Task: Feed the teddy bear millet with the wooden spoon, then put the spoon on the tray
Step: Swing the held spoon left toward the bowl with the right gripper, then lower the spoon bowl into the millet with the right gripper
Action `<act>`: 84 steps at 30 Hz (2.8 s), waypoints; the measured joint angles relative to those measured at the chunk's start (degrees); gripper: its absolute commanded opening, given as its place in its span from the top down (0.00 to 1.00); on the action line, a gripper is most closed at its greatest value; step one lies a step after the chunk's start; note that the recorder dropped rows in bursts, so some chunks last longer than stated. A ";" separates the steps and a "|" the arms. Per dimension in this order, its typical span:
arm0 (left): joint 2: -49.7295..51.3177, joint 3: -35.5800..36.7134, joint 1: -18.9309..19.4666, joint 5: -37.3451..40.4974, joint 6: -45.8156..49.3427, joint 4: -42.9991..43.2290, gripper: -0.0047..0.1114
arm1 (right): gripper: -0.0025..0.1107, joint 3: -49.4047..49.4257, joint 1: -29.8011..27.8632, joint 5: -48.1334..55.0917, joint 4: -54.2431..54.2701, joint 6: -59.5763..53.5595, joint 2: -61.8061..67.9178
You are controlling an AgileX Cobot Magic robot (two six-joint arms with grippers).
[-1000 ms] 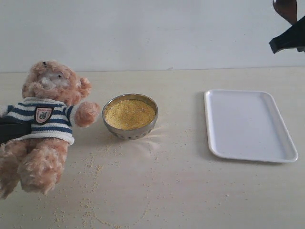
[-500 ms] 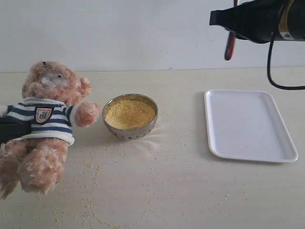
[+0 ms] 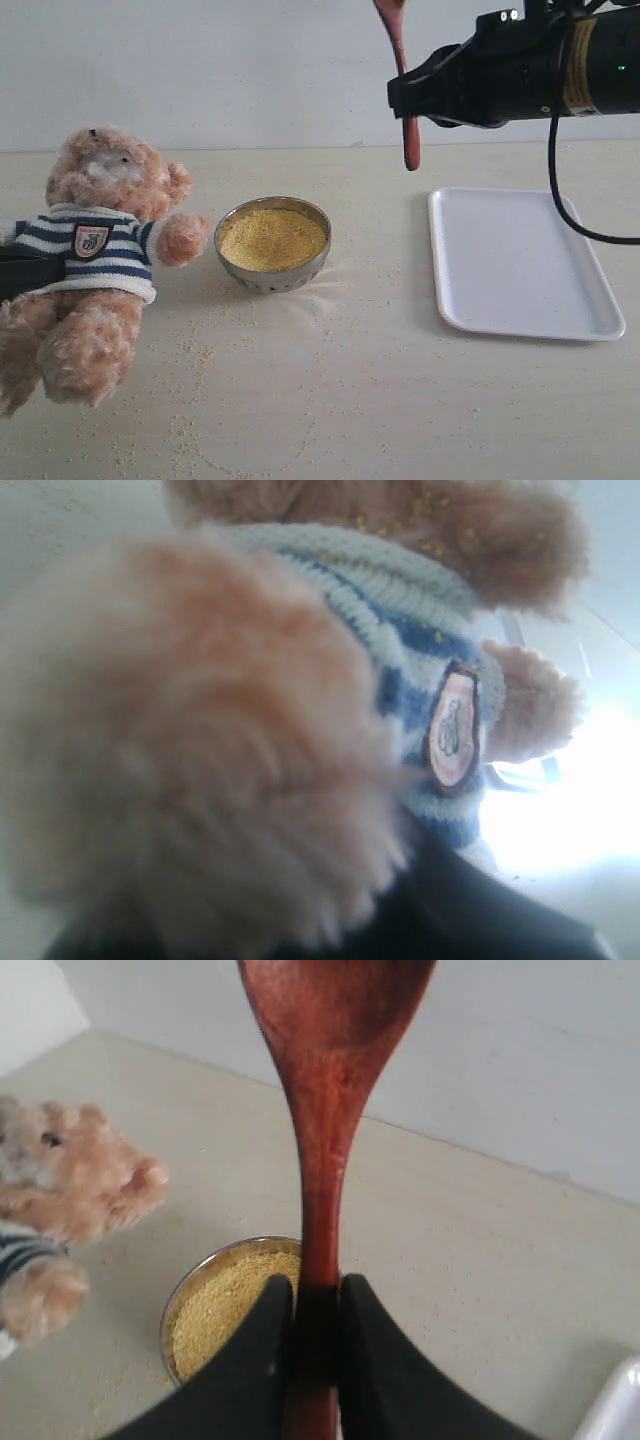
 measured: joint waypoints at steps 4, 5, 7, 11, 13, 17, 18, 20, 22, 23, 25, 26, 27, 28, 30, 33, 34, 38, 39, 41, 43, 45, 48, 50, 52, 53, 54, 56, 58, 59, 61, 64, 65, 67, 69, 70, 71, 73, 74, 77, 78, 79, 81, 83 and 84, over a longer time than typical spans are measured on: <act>0.00 0.00 0.00 0.00 0.00 0.00 0.92 | 0.98 0.00 0.00 -8.04 -0.06 -12.06 0.00; 0.00 0.00 0.00 0.00 0.00 0.00 0.92 | 0.98 0.00 0.00 -8.90 -0.06 -12.94 0.00; 0.00 0.00 0.00 0.00 0.00 0.00 0.92 | 0.98 0.00 0.00 -9.67 -0.39 -13.71 0.00; 0.00 0.00 0.00 0.00 0.00 0.00 0.92 | 0.98 0.00 0.00 -10.24 -1.05 -12.38 0.00; 0.00 0.00 0.00 0.00 0.00 0.00 0.92 | 0.98 0.00 0.00 -10.24 -1.29 -10.42 0.00; 0.00 0.00 0.00 0.00 0.00 0.00 0.92 | 0.98 -4.40 0.00 -10.30 -5.47 0.38 3.46; 0.00 0.00 0.00 0.00 0.00 0.00 0.92 | 0.98 -7.88 0.00 -11.70 -5.85 3.65 6.21; 0.00 0.00 0.00 0.00 0.00 0.00 0.92 | 0.98 -13.68 0.00 -14.18 -5.97 6.50 10.08; 0.00 0.00 0.00 0.00 0.00 0.00 0.92 | 0.98 -15.88 0.00 -14.16 -5.87 6.45 13.31; 0.00 0.00 0.00 0.00 0.00 0.00 0.92 | 0.98 -15.98 0.00 -11.88 -6.11 5.59 14.98; 0.00 0.00 0.00 0.00 0.00 0.00 0.92 | 0.98 -15.98 0.00 -4.02 -6.51 3.80 16.20; 0.00 0.00 0.00 0.00 0.00 0.00 0.92 | 0.98 -15.98 0.00 1.97 -6.51 2.86 16.20; 0.00 0.00 0.00 0.00 0.00 0.00 0.92 | 0.98 -15.98 0.00 8.97 -6.61 1.80 16.20; 0.00 0.00 0.00 0.00 0.00 0.00 0.92 | 0.98 -16.09 0.00 15.93 -6.62 0.86 16.20; 0.00 0.00 0.00 0.00 0.00 0.00 0.92 | 0.98 -16.20 0.00 28.02 -6.62 -3.81 16.20; 0.00 0.00 0.00 0.00 0.00 0.00 0.92 | 0.98 -16.20 0.00 44.26 -4.44 -19.61 16.47; 0.00 0.00 0.00 0.00 0.00 0.00 0.92 | 0.98 -16.31 0.00 48.62 -2.98 -24.37 16.69; 0.00 0.00 0.00 0.00 0.00 0.00 0.92 | 0.98 -16.31 -1.22 62.79 12.46 -49.77 18.49; 0.00 0.00 0.00 0.00 0.00 0.00 0.92 | 0.98 -16.31 -1.50 63.41 18.63 -56.18 18.47; 0.00 0.00 0.00 0.00 0.00 0.00 0.92 | 0.98 -16.31 -1.75 62.55 29.63 -67.02 18.47; 0.00 0.00 0.00 0.00 0.00 0.00 0.92 | 0.98 -16.31 -1.23 60.64 36.03 -75.42 18.01; 0.00 0.00 0.00 0.00 0.00 0.00 0.92 | 0.98 -16.31 -0.11 59.48 39.37 -81.15 17.33; 0.00 0.00 0.00 0.00 0.00 0.00 0.92 | 0.98 -16.31 1.33 57.37 44.02 -88.08 16.61; 0.00 0.00 0.00 0.00 0.00 0.00 0.92 | 0.98 -16.31 2.29 55.86 50.17 -94.95 16.50; 0.00 0.00 0.00 0.00 0.00 0.00 0.92 | 0.98 -16.42 3.54 55.12 56.97 -102.77 16.50; 0.00 0.00 0.00 0.00 0.00 0.00 0.92 | 0.98 -16.73 4.34 55.03 60.84 -106.78 16.50; 0.00 0.00 0.00 0.00 0.00 0.00 0.92 | 0.98 -17.24 5.16 54.99 64.45 -110.23 16.50; 0.00 0.00 0.00 0.00 0.00 0.00 0.92 | 0.98 -18.68 6.46 54.47 69.90 -115.81 16.88; 0.00 0.00 0.00 0.00 0.00 0.00 0.92 | 0.98 -20.53 7.41 52.49 74.71 -121.33 17.23; 0.00 0.00 0.00 0.00 0.00 0.00 0.92 | 0.98 -21.22 7.60 50.56 76.62 -123.35 17.35; 0.00 0.00 0.00 0.00 0.00 0.00 0.92 | 0.98 -22.65 7.99 45.38 82.95 -125.94 17.35; 0.00 0.00 0.00 0.00 0.00 0.00 0.92 | 0.98 -23.36 8.10 41.10 93.71 -128.93 17.35; 0.00 0.00 0.00 0.00 0.00 0.00 0.92 | 0.98 -23.36 8.10 41.12 96.59 -129.74 17.35; 0.00 0.00 0.00 0.00 0.00 0.00 0.92 | 0.98 -23.36 8.10 44.00 102.98 -133.25 17.35; 0.00 0.00 0.00 0.00 0.00 0.00 0.92 | 0.98 -23.36 8.10 49.38 108.55 -138.91 17.46; 0.00 0.00 0.00 0.00 0.00 0.00 0.92 | 0.98 -23.36 8.10 52.24 111.36 -141.86 17.61; 0.00 0.00 0.00 0.00 0.00 0.00 0.92 | 0.98 -23.25 8.10 54.40 113.73 -144.04 17.81; 0.00 0.00 0.00 0.00 0.00 -0.37 0.92 | 0.98 -23.25 8.10 59.24 116.86 -147.56 18.37; 0.00 0.00 0.00 0.00 0.00 -0.65 0.92 | 0.98 -23.62 8.10 61.06 117.40 -148.40 18.74; 0.00 0.00 0.00 0.00 0.11 -1.68 0.92 | 0.98 -25.83 8.10 66.57 117.00 -149.05 20.57; 0.00 0.00 0.00 0.00 0.11 -2.19 0.92 | 0.98 -27.41 8.10 67.87 115.99 -148.54 21.55; 0.00 0.00 0.00 0.00 0.11 -2.55 0.92 | 0.98 -28.66 8.23 68.70 114.86 -147.92 22.26; 0.00 0.00 0.00 0.00 0.11 -3.06 0.92 | 0.98 -32.30 9.19 70.00 110.85 -145.89 24.38; 0.00 0.00 0.00 0.00 0.11 -3.43 0.92 | 0.98 -35.48 10.32 71.14 107.23 -143.70 25.99; 0.00 0.00 0.00 0.00 0.11 -3.52 0.92 | 0.98 -36.73 11.22 72.49 104.88 -142.33 27.13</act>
